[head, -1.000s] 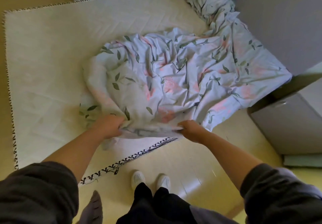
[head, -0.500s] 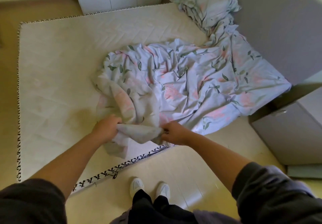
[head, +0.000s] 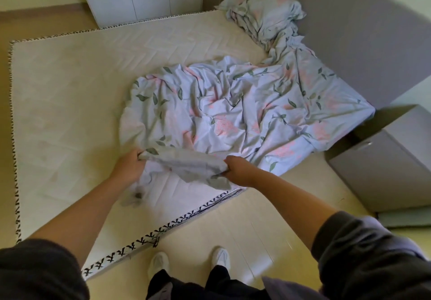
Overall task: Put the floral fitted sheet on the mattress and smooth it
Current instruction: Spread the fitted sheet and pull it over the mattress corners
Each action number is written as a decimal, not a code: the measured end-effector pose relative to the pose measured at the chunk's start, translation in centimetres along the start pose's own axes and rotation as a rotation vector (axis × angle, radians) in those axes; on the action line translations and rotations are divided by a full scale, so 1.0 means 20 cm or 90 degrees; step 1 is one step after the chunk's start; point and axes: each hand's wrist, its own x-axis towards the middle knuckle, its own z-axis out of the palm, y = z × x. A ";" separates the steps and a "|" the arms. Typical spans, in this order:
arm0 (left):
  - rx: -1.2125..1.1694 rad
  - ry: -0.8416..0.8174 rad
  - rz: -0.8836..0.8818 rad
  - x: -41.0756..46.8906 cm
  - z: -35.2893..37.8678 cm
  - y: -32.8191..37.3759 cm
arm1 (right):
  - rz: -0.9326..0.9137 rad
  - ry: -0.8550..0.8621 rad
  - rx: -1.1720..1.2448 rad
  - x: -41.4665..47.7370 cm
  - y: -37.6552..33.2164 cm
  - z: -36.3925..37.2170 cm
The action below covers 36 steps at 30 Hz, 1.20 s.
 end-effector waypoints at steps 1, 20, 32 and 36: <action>-0.031 -0.031 0.051 -0.02 0.01 0.06 | -0.001 0.017 0.030 0.02 -0.05 0.03; -0.122 -0.051 0.052 0.10 -0.47 -0.51 | 0.143 0.057 -0.005 0.08 -0.61 0.35; 0.672 -0.515 -0.143 -0.22 -0.78 -1.09 | 0.035 -0.319 -0.213 0.32 -0.95 0.68; 0.587 -0.568 -0.147 -0.27 -0.71 -1.19 | 0.005 -0.344 -0.217 0.37 -0.94 0.71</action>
